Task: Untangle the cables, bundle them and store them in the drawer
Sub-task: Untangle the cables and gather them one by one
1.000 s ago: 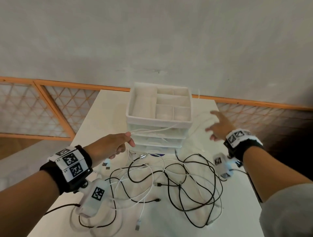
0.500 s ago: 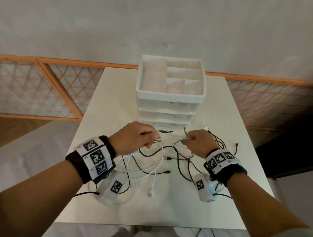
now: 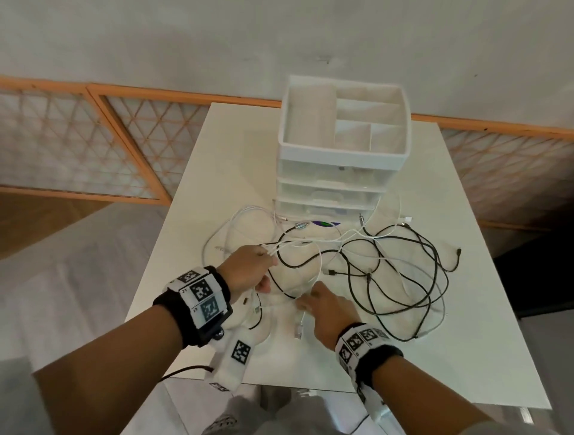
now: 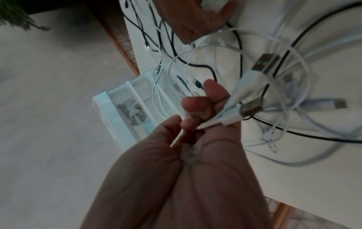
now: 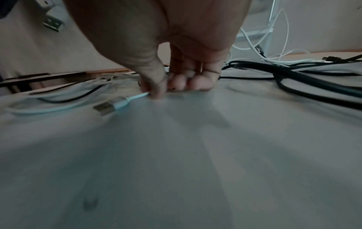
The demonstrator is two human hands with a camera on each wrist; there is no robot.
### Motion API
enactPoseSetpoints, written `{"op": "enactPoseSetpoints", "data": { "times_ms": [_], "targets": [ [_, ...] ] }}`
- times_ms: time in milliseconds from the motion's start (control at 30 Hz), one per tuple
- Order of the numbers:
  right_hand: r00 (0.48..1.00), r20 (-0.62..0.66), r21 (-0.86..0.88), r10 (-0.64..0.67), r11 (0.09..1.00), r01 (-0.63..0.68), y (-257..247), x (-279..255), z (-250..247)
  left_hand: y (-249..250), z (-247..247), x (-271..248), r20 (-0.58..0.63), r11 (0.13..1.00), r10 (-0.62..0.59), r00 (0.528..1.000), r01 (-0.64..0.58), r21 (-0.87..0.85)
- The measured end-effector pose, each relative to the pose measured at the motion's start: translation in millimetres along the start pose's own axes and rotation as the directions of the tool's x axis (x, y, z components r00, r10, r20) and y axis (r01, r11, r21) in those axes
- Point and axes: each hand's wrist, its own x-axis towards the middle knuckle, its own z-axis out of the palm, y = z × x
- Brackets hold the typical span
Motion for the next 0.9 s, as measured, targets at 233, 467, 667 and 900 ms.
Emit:
{"op": "enactPoseSetpoints", "data": {
  "times_ms": [233,467,667,900],
  "targets": [
    [0.966,-0.252,-0.032,-0.05,0.999,0.044,10,5,-23,12,-3,-4,-0.022,0.996,0.024,0.999,-0.026,-0.08],
    [0.67,-0.609,0.736,0.425,0.617,0.278,42,-13,-149,38,-12,-21,-0.032,0.995,-0.008,0.999,0.004,-0.102],
    [0.771,-0.63,0.355,-0.09,0.85,0.389,8,-17,-146,72,9,-25,-0.04,0.965,0.237,0.971,-0.24,-0.106],
    [0.835,-0.487,0.276,-0.255,0.862,0.424,-27,-4,-132,84,46,-18,-0.016,0.907,0.393,0.92,-0.384,0.175]
  ]
}}
